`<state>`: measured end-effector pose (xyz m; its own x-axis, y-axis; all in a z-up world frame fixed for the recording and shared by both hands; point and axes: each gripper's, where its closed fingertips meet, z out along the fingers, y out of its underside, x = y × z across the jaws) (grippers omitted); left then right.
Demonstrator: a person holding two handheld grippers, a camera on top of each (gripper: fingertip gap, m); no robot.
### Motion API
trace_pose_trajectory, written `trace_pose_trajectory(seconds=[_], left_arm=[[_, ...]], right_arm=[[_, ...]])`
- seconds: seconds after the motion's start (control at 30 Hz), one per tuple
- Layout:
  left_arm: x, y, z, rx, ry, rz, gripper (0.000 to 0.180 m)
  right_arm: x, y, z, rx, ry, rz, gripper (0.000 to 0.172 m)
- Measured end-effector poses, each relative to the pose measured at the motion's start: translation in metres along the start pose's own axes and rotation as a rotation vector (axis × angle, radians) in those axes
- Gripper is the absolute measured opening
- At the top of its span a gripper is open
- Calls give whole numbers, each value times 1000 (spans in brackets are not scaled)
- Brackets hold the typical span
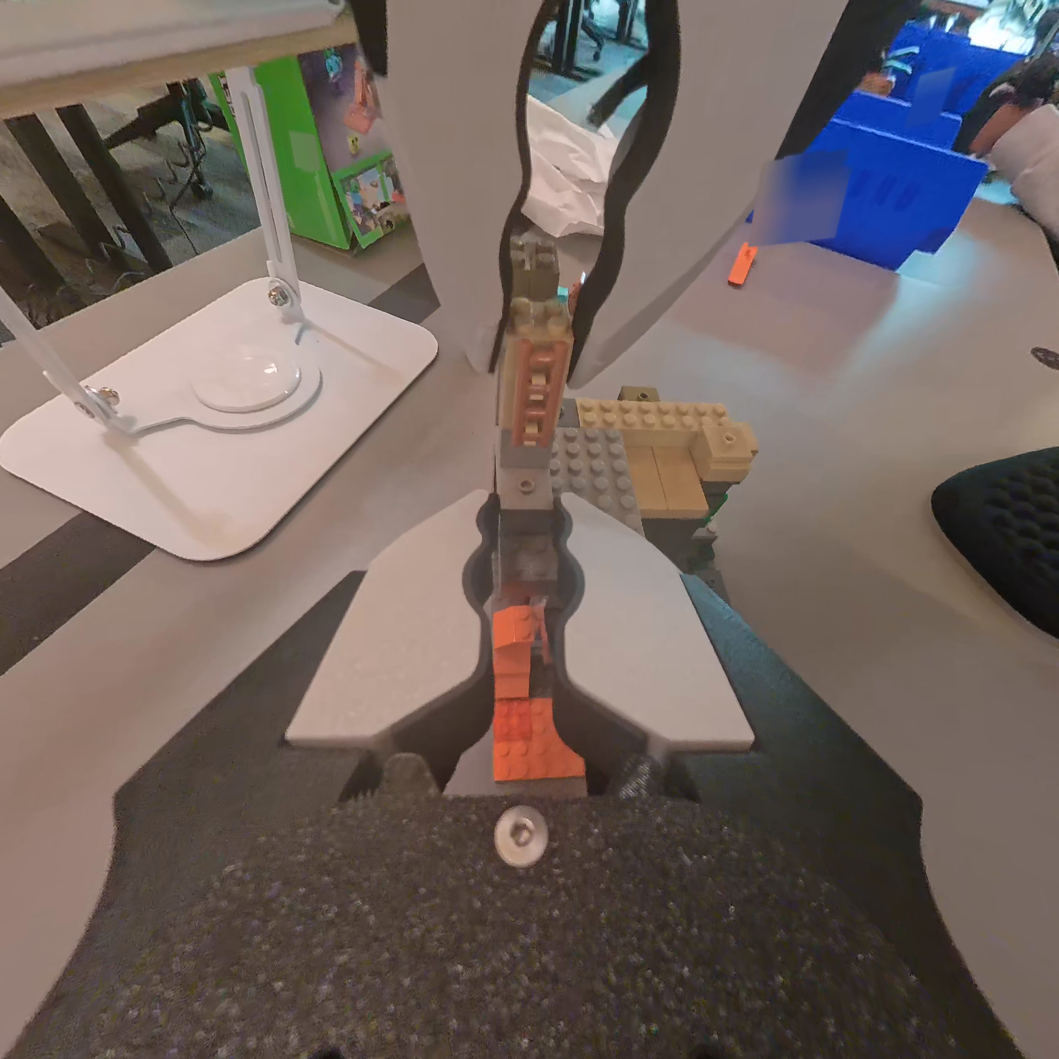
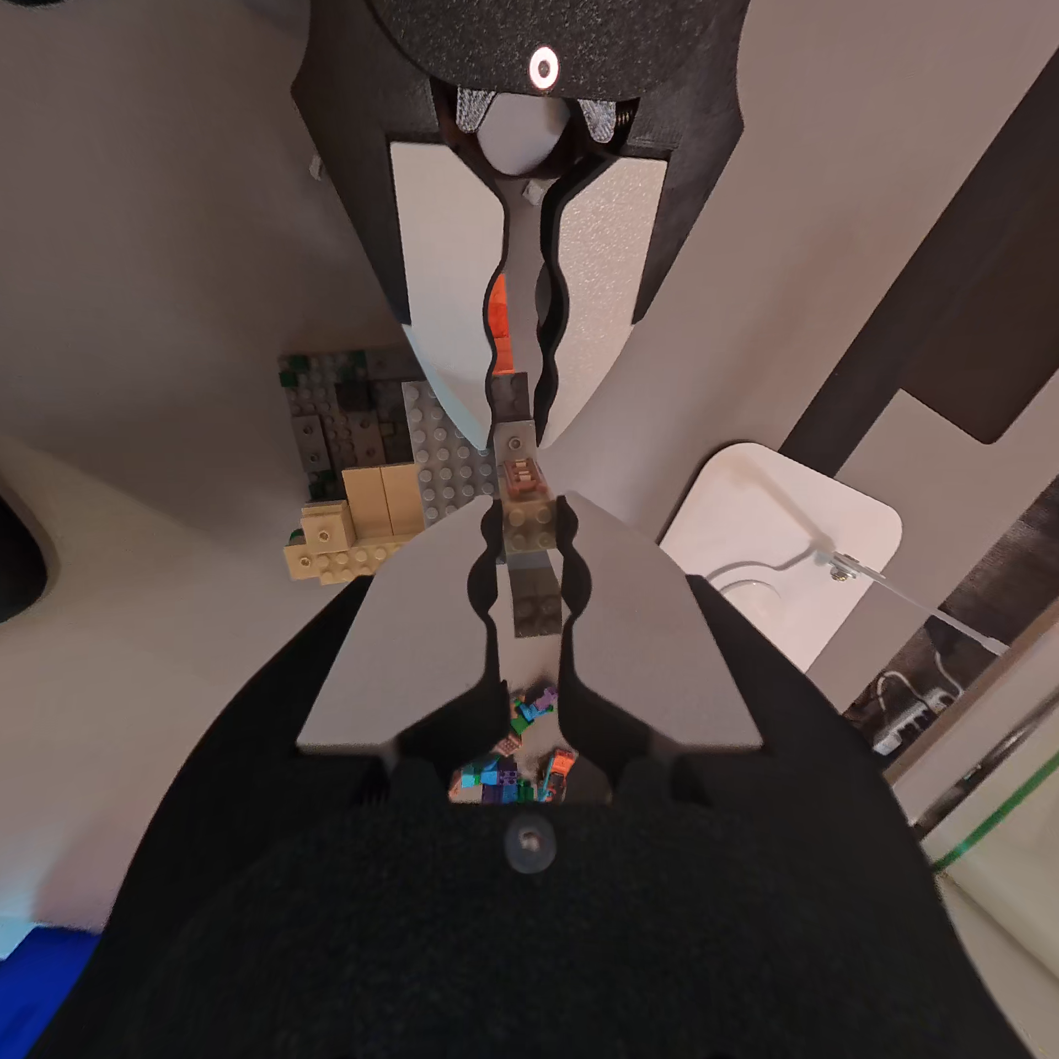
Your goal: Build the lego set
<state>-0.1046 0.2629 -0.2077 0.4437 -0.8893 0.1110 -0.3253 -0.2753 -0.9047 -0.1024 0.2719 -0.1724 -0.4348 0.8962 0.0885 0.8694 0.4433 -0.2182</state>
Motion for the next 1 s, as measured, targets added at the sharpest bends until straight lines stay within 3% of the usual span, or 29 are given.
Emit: trace_pose_trajectory(seconds=[0.07, 0.2, 0.3, 0.43, 0.57, 0.7, 0.83, 1.0], left_arm=[[-1, 1, -4, -14, 1, 11, 23], [-3, -4, -15, 9, 10, 0, 27], [2, -1, -19, 12, 86, -32, 31], [12, 1, -17, 35, 193, -84, 37], [14, 4, -11, 15, 158, -51, 39], [11, 7, -11, -12, 62, -20, 35], [14, 10, -15, 13, 18, -33, 37], [25, 16, -26, 28, -16, -38, 40]], right_arm=[[3, -4, -7, 58, 62, 12, 23], [-2, -26, -48, 365, 227, 169, 47], [-25, -12, -56, 531, 378, 376, 57], [-69, 30, -11, 644, 555, 755, 64], [-92, 37, 36, 690, 663, 1007, 64], [-88, 49, 57, 574, 821, 1086, 56], [-85, 53, 60, 565, 853, 1058, 20], [-89, 50, 60, 661, 666, 855, 19]])
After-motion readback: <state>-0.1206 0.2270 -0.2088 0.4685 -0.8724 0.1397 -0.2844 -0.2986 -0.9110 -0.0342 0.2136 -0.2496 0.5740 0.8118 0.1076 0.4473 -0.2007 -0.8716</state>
